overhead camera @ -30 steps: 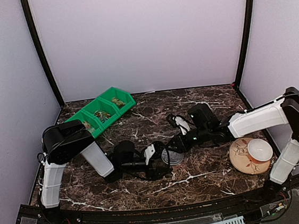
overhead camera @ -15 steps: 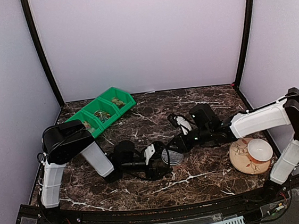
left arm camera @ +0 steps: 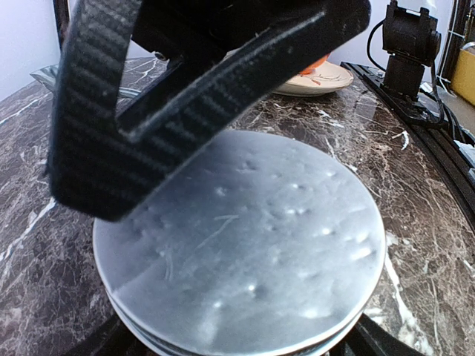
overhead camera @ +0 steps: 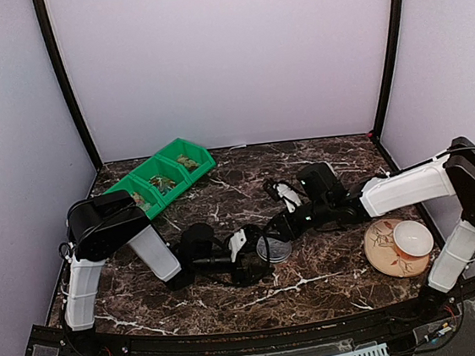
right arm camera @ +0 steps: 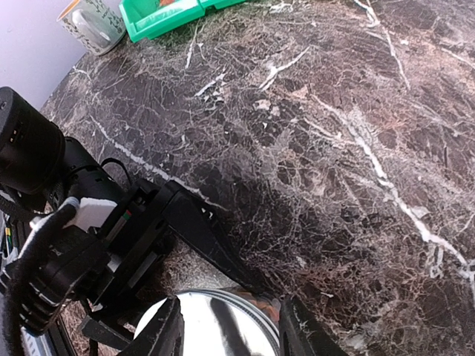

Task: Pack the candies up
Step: Rotate the bottle lid from the packing bottle.

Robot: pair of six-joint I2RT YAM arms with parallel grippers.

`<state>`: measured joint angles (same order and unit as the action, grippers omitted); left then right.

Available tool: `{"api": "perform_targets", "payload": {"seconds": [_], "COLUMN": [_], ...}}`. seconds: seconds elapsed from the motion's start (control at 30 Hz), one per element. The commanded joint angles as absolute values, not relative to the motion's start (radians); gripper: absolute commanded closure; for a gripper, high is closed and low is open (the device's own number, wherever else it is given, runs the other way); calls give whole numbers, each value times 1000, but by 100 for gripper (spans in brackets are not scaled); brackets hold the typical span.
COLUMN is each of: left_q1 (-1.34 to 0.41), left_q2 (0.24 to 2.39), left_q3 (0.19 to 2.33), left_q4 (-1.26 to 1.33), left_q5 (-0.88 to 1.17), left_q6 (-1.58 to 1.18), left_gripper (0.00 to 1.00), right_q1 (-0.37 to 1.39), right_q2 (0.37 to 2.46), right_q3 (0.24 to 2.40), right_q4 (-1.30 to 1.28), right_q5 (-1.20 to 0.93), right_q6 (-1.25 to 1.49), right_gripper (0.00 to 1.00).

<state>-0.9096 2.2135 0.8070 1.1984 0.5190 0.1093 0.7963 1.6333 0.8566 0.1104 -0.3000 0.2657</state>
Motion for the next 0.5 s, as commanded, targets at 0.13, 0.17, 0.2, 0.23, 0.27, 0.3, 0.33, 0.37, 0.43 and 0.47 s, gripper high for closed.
{"api": "perform_targets", "payload": {"seconds": [0.13,0.17,0.2,0.23,0.27,0.3,0.33,0.37,0.43,0.47], "left_q1": [-915,-915,-914,-914,-915,-914,-914,-914,-914,-914], "left_q2": [2223,2224,2223,2224,2223,2224,2224,2225,2226,2225], "left_q3": [780,781,780,781,781,781,781,780,779,778], "left_q4": [1059,1058,1058,1058,1060,1060,1060,1060,1061,1062], "left_q5": [555,555,554,554,552,552,551,549,546,545], "left_q6": [78,78,78,78,78,78,78,78,78,77], "left_gripper": [18,18,18,18,18,18,18,18,18,18], "right_q1": [790,789,789,790,790,790,790,789,788,790], "right_q2": [1650,1647,1643,1640,1638,1637,1636,1634,1629,1627], "right_q3": [847,844,838,833,828,821,816,811,799,793], "right_q4": [143,143,144,144,145,144,144,145,149,152], "right_q5": [-341,-342,-341,-341,-339,-338,-338,-337,-337,-337], "right_q6": [252,252,252,251,250,249,248,246,245,246], "right_gripper": [60,60,61,62,63,63,64,64,66,68]}}
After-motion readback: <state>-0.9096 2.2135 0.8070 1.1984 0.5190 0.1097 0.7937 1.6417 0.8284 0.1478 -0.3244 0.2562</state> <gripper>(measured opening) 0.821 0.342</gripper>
